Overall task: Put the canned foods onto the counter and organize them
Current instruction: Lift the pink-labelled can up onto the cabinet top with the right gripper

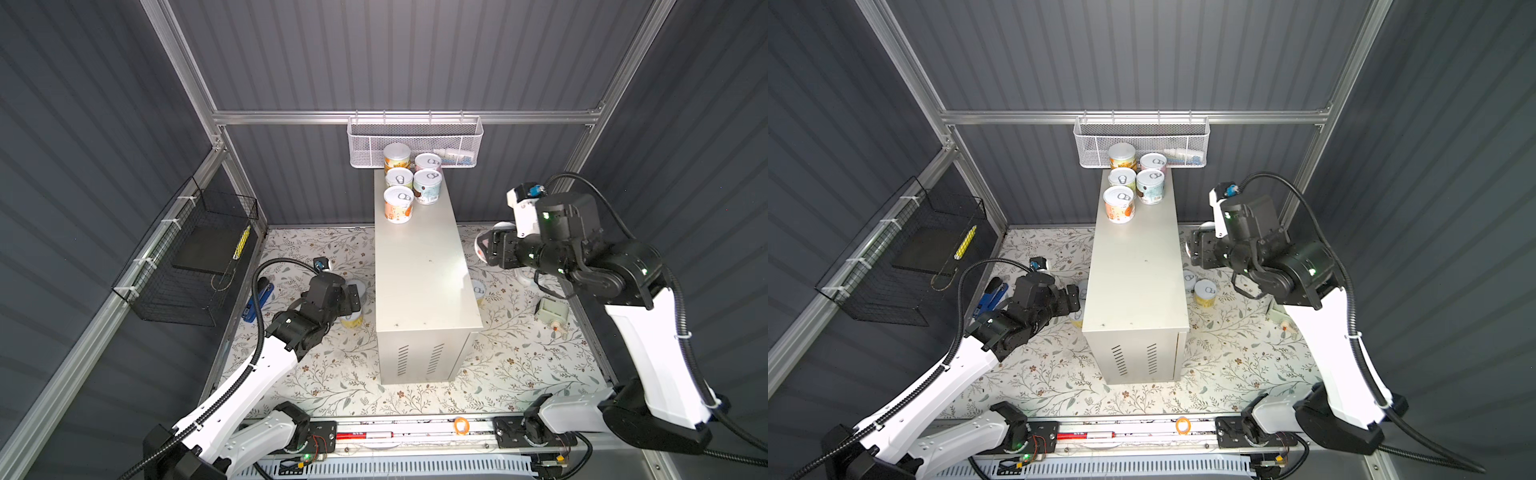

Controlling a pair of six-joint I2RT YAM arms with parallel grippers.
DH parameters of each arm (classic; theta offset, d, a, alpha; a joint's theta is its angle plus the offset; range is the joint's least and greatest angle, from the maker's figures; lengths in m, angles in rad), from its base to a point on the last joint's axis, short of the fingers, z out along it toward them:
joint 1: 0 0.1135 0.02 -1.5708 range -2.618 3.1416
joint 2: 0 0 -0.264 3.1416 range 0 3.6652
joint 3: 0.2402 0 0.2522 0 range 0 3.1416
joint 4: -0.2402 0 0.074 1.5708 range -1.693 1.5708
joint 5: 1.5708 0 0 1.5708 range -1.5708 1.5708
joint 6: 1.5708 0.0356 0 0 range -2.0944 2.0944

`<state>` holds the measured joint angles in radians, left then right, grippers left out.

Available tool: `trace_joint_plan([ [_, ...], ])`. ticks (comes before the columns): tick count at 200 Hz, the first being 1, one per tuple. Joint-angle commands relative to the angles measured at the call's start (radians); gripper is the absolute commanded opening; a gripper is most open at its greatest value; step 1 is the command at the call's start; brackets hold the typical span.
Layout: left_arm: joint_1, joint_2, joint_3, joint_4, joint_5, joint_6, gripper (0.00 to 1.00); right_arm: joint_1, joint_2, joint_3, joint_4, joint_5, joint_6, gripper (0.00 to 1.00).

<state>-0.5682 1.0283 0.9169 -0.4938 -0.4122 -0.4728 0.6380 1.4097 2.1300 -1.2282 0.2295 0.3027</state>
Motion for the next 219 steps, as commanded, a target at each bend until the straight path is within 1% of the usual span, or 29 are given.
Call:
trace_joint_plan([
  [1, 0.006, 0.01, 0.032, 0.015, -0.009, 0.022, 0.96, 0.033, 0.078, 0.136, -0.037, 0.014, -0.052, 0.0],
  [32, 0.008, 0.024, 0.04, 0.019, 0.009, 0.018, 0.96, 0.046, 0.182, 0.273, -0.065, 0.028, -0.07, 0.0],
  [51, 0.008, 0.026, 0.037, 0.026, 0.016, 0.011, 0.96, 0.049, 0.218, 0.309, -0.064, 0.017, -0.076, 0.0],
  [103, 0.007, 0.034, 0.039, 0.037, 0.021, 0.01, 0.95, 0.048, 0.284, 0.309, -0.016, 0.028, -0.085, 0.0],
  [181, 0.007, 0.015, 0.005, 0.045, 0.027, 0.004, 0.94, 0.048, 0.391, 0.34, 0.027, -0.026, -0.073, 0.0],
  [191, 0.007, 0.012, 0.004, 0.044, 0.026, 0.004, 0.94, 0.048, 0.401, 0.351, 0.025, -0.024, -0.072, 0.07],
  [201, 0.008, 0.009, 0.003, 0.043, 0.026, 0.005, 0.94, 0.049, 0.413, 0.363, 0.02, -0.024, -0.072, 0.24],
  [216, 0.007, 0.009, 0.0, 0.046, 0.023, 0.007, 0.94, 0.048, 0.429, 0.381, 0.009, -0.026, -0.071, 0.39],
  [217, 0.007, 0.01, 0.0, 0.047, 0.023, 0.008, 0.94, 0.048, 0.429, 0.383, 0.008, -0.027, -0.07, 0.42],
  [219, 0.008, 0.01, 0.0, 0.047, 0.023, 0.009, 0.94, 0.048, 0.431, 0.384, 0.007, -0.028, -0.07, 0.43],
])
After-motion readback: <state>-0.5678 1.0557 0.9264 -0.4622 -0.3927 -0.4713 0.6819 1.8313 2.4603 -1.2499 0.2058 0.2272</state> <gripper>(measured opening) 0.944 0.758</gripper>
